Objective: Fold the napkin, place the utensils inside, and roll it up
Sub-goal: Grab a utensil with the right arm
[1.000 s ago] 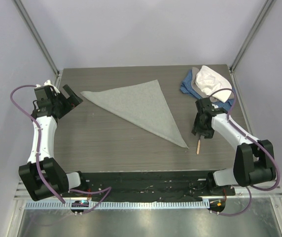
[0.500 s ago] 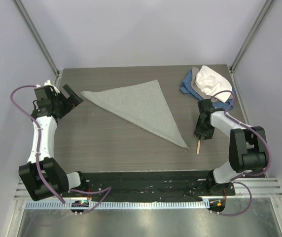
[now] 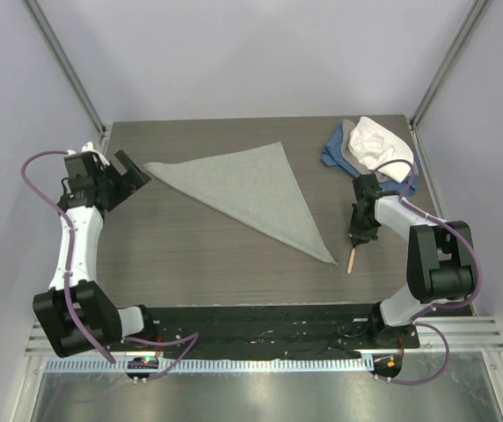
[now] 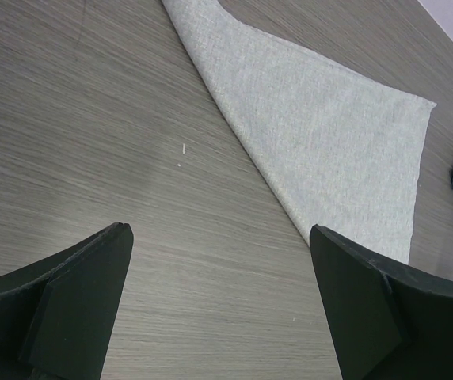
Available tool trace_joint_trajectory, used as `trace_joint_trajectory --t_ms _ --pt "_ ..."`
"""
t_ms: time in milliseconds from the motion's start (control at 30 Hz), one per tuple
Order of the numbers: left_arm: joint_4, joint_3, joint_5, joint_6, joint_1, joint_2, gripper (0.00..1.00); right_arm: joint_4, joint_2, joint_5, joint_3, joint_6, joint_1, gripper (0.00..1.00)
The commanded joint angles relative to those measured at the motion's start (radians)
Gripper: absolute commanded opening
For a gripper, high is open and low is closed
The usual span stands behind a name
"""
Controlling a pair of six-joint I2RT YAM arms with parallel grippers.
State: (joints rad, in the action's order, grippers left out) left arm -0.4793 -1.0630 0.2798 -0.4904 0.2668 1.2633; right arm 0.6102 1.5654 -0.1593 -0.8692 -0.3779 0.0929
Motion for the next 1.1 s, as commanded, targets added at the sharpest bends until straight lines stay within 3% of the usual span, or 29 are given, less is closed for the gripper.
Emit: trace_joint_trajectory --t_ms 0,233,433,667,833,1067 --pt "0.024 -0.043 -0.01 -0.007 -0.049 0.011 1.0 -0.043 0.038 0.027 -0.02 0.022 -0.005 0.01" --pt "0.024 -0.121 0.021 -0.085 -0.119 -0.01 1.0 0.071 -0.024 -0.013 -0.129 0.046 -0.004 0.01" --pt "0.018 -0.196 0.025 -0.067 -0.127 0.044 1.0 0.08 -0.048 0.075 -0.285 0.086 0.047 0.01" --pt "0.004 -0.173 -0.005 -0.033 -0.127 0.044 1.0 0.025 0.114 0.13 -0.537 0.241 0.205 0.01" --pt "-0.002 -0.154 -0.045 -0.001 -0.129 0.054 1.0 0.0 0.321 0.129 -0.787 0.373 0.349 0.01" --pt "0.007 -0.135 -0.018 0.003 -0.127 0.07 1.0 -0.081 0.542 0.237 -1.01 0.493 0.435 0.01"
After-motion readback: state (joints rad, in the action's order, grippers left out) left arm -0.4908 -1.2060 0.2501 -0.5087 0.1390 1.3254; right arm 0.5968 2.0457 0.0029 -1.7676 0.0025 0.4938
